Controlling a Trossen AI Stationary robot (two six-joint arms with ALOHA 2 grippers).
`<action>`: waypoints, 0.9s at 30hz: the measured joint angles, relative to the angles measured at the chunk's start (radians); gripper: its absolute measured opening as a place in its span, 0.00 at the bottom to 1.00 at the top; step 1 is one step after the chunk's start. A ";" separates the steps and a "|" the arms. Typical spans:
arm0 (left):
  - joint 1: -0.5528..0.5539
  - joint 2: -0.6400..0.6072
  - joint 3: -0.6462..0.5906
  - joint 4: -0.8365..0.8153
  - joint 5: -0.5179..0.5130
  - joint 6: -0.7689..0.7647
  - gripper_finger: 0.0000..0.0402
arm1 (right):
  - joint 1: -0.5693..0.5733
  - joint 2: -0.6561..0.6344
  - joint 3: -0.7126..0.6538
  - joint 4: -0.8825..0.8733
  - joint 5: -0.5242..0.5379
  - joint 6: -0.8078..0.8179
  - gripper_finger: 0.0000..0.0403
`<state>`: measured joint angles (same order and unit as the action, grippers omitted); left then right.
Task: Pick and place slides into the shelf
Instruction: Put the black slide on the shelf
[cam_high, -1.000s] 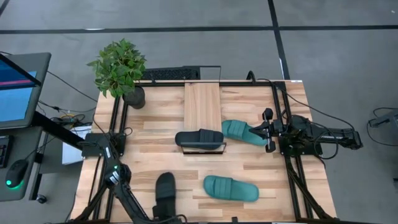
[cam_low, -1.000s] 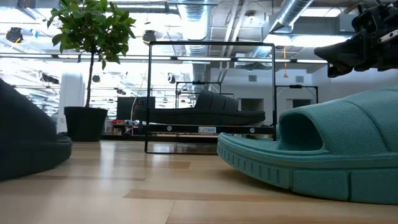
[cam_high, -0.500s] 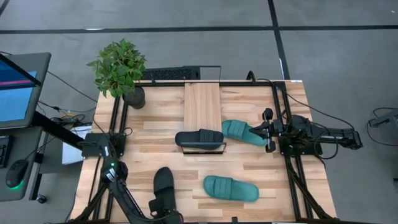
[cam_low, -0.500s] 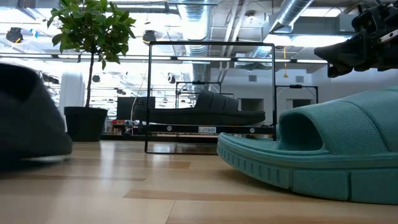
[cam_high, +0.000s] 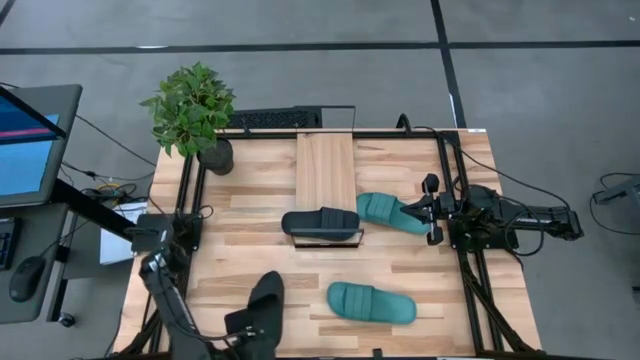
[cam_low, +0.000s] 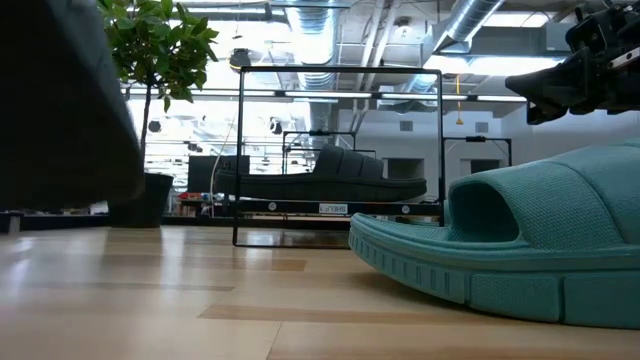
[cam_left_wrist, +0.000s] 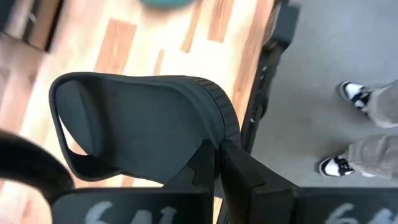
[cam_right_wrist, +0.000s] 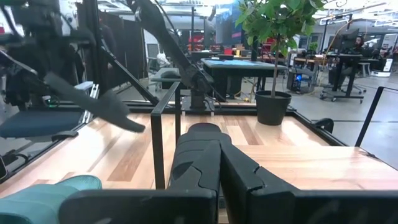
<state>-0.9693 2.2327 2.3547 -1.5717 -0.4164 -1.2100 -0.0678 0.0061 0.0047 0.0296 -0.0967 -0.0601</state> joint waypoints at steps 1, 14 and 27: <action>-0.005 -0.016 0.000 0.000 -0.018 0.006 0.00 | 0.000 0.000 0.000 0.000 0.000 0.000 0.00; -0.011 -0.195 0.001 0.000 -0.192 0.308 0.00 | 0.000 0.000 0.000 0.000 0.000 0.000 0.00; 0.086 -0.377 0.002 0.000 -0.278 0.854 0.00 | 0.000 0.000 0.000 0.000 0.000 0.000 0.00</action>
<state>-0.8834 1.8552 2.3562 -1.5720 -0.6945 -0.3558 -0.0677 0.0059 0.0048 0.0296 -0.0967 -0.0601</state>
